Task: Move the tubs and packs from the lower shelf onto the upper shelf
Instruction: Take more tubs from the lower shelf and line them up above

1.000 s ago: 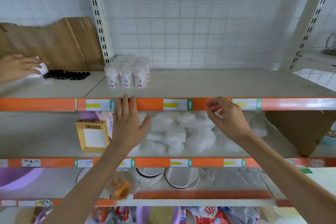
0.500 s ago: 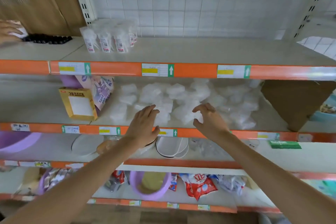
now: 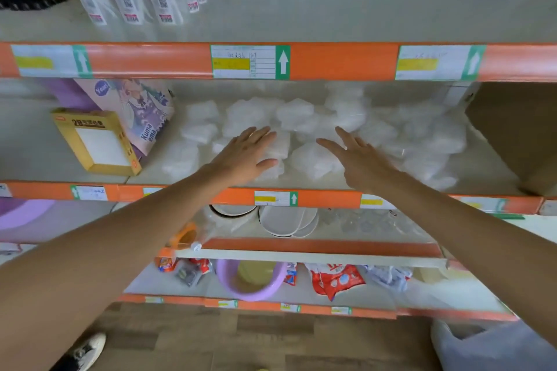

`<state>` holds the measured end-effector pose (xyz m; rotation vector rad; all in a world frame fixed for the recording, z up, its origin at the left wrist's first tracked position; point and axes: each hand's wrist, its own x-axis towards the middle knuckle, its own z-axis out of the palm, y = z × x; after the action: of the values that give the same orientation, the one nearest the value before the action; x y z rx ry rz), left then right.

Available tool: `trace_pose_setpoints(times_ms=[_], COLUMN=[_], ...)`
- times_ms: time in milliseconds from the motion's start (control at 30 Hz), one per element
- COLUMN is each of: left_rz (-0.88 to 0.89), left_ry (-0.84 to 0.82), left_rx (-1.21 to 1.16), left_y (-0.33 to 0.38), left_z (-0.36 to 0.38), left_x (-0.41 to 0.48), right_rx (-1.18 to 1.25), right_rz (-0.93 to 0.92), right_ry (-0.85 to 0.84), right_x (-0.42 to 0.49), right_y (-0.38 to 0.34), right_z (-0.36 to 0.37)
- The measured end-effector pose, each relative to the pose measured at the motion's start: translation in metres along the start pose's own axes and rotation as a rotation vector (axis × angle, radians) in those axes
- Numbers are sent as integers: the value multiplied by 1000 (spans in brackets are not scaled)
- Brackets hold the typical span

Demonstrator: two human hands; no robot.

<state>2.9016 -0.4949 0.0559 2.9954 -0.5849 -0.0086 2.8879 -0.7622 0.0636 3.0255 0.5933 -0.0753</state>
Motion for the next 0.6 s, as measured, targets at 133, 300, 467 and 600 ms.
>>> trace_pose_setpoints(times_ms=[133,300,467,600], left_rz=[52,31,-63,-77], left_ry=[117,110,-20,-51], left_rx=[-25,-112,-221,-257], left_y=[-5,-7,-6,-5], left_z=[1,-2,-10,-16], left_x=[-1,3,13,15], right_rx=[-20,50,178,188], right_rz=[-25,-55,-30,-46], right_ry=[82,178,132,46], right_x=[5,16,26,25], right_y=[2,8,7,10], right_z=[0,-9,-4,-5])
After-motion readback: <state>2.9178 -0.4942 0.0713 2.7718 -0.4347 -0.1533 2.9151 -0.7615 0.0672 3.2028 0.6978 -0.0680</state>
